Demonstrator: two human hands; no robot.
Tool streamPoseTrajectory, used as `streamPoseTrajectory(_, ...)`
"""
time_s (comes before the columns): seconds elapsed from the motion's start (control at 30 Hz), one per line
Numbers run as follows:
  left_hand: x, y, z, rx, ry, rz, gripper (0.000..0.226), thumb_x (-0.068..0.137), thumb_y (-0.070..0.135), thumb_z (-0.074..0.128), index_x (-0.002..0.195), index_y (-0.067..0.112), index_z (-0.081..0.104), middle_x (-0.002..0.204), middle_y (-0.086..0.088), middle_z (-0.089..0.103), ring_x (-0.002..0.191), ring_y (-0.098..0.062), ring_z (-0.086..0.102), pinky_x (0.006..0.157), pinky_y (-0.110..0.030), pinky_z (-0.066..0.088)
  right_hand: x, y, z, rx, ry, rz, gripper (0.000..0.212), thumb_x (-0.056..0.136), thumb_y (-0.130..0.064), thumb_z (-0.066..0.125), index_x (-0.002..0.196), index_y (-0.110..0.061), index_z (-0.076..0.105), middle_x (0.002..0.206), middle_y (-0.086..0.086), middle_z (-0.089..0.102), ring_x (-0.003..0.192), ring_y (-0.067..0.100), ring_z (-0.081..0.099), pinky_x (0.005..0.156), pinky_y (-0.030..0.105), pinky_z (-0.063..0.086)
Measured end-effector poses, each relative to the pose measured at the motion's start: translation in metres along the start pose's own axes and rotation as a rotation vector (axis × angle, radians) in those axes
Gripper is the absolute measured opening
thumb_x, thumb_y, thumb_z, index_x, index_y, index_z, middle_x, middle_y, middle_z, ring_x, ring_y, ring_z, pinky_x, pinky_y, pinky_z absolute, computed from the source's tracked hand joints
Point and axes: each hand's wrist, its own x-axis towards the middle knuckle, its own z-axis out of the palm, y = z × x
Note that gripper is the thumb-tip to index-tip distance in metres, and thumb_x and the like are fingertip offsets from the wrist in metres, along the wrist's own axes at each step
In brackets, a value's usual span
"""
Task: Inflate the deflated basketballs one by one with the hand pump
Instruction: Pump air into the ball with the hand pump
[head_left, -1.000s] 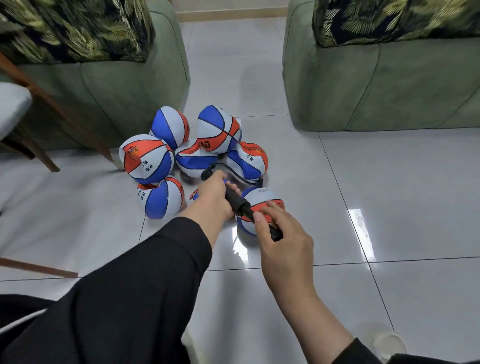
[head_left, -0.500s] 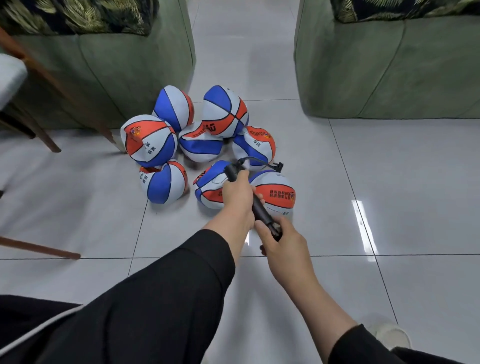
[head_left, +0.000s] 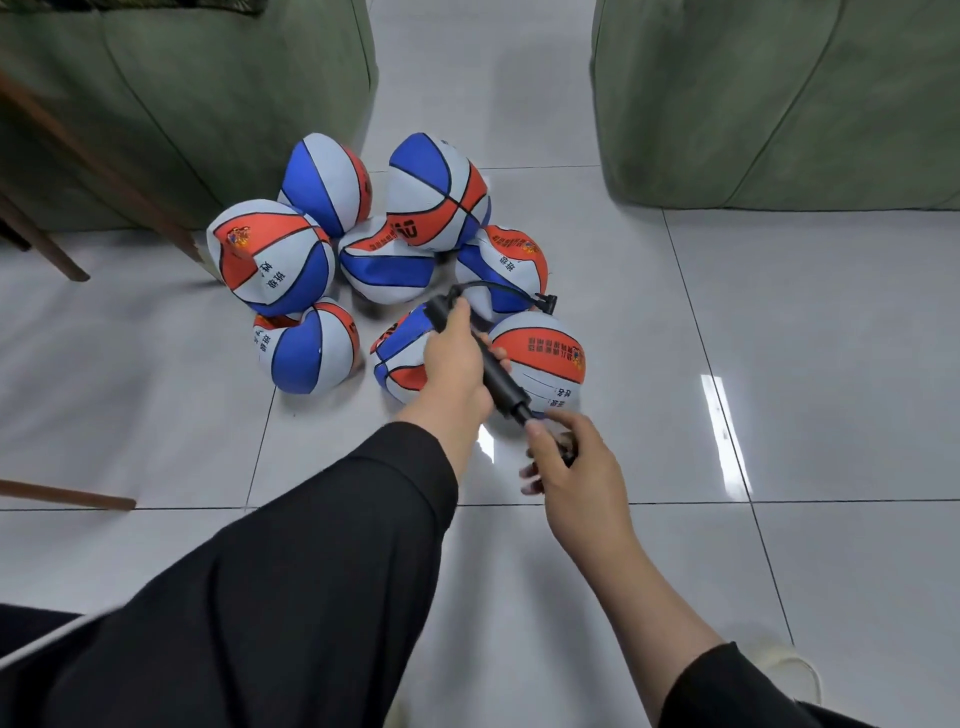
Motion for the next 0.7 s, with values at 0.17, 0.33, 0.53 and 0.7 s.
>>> streamPoseTrajectory(0.17,-0.012,-0.035,0.012,-0.038,-0.003,-0.023,0.026,0.101,0.036,0.063,0.104,0.012,0.052,0.063,-0.001,0.050,0.044,-0.016,0.045,0.045,-0.026,0.044,0.011,0.004,0.009,0.038,0.141,-0.021,0.032,0.103,-0.042,0.054,0.133,-0.032,0.052,0.097,-0.029,0.063,0.099,-0.002,0.066,0.094,0.029,0.055)
streamPoseTrajectory(0.33,-0.006,-0.037,0.002,-0.123,0.063,-0.079,0.028,0.100,0.037,0.064,0.110,0.013,0.054,0.062,-0.001,0.050,0.043,-0.015,0.046,0.044,-0.024,0.044,0.026,-0.004,0.012,-0.076,0.117,-0.044,0.035,0.102,-0.049,0.049,0.124,-0.024,0.061,0.099,-0.019,0.065,0.097,0.001,0.065,0.084,0.018,0.053)
streamPoseTrajectory(0.53,0.000,-0.010,0.009,0.067,-0.002,0.024,0.026,0.101,0.036,0.063,0.106,0.012,0.053,0.065,-0.002,0.050,0.042,-0.014,0.046,0.043,-0.025,0.046,0.019,-0.002,0.015,-0.129,0.067,0.040,0.037,0.101,-0.054,0.047,0.089,-0.026,0.067,0.074,-0.004,0.070,0.063,0.011,0.069,0.072,0.043,0.061)
streamPoseTrajectory(0.7,0.014,0.014,0.005,0.106,0.008,0.103,0.021,0.102,0.034,0.062,0.098,0.017,0.052,0.065,-0.003,0.049,0.046,-0.016,0.046,0.046,-0.028,0.045,0.001,0.021,0.011,-0.069,0.040,0.067,0.028,0.095,-0.055,0.056,0.093,-0.031,0.070,0.077,-0.005,0.072,0.075,0.013,0.070,0.080,0.047,0.059)
